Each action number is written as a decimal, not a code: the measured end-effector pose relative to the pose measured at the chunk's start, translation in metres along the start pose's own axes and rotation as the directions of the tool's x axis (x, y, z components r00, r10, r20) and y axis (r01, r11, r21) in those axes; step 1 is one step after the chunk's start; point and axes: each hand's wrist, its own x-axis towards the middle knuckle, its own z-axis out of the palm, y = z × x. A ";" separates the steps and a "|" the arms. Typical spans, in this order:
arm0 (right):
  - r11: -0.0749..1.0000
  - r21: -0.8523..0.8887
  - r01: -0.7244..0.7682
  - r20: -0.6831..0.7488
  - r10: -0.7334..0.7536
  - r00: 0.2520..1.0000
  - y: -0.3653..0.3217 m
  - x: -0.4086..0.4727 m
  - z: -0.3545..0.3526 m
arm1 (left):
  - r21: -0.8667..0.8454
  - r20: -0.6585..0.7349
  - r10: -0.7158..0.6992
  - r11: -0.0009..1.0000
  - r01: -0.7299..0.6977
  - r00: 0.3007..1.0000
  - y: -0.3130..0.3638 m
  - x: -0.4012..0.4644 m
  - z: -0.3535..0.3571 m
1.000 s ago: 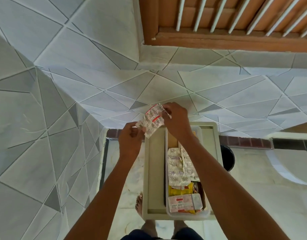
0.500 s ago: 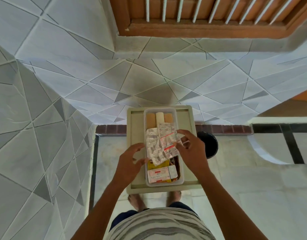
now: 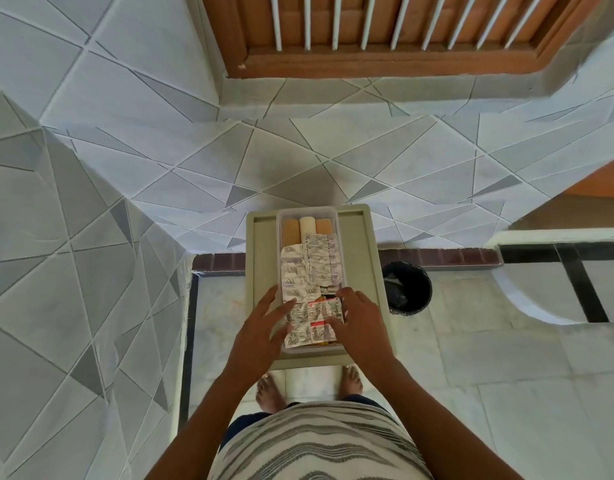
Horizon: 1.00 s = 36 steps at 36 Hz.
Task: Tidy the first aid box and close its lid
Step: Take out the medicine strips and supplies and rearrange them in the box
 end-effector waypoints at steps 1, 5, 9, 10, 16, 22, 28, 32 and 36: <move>0.999 -0.029 0.015 -0.009 -0.015 1.000 0.003 0.000 0.001 | 0.034 -0.010 0.010 0.999 -0.010 1.000 0.002 -0.001 0.000; 0.984 -0.169 0.062 -0.032 -0.068 0.997 0.012 0.001 0.001 | 0.288 -0.017 0.125 0.951 -0.115 0.992 0.008 -0.001 -0.003; 0.957 -0.281 0.079 -0.068 -0.101 0.993 0.019 0.003 0.006 | 0.550 0.100 0.154 0.814 -0.183 0.983 0.012 0.002 -0.002; 0.950 -0.300 0.086 -0.071 -0.112 0.991 0.019 0.004 0.007 | 0.576 0.103 0.157 0.795 -0.187 0.982 0.013 0.002 -0.002; 0.939 -0.326 0.109 -0.080 -0.143 0.987 0.022 0.004 0.009 | 0.596 0.111 0.193 0.772 -0.220 0.975 0.010 0.000 -0.001; 0.984 -0.158 0.087 -0.100 -0.104 0.989 0.024 0.000 0.001 | 0.454 0.002 0.128 0.884 -0.114 0.992 0.015 0.001 0.000; 0.979 -0.092 0.182 -0.108 -0.192 0.975 0.027 0.005 -0.001 | 0.416 0.001 0.091 0.905 -0.083 0.996 0.017 0.004 0.000; 0.925 -0.205 0.320 0.001 -0.326 0.945 0.027 0.017 0.001 | 0.446 0.018 0.099 0.890 -0.097 0.995 0.017 0.009 0.002; 0.871 -0.298 0.391 0.221 -0.335 0.916 0.026 0.034 -0.002 | 0.510 0.080 0.113 0.849 -0.138 0.990 0.013 0.010 0.004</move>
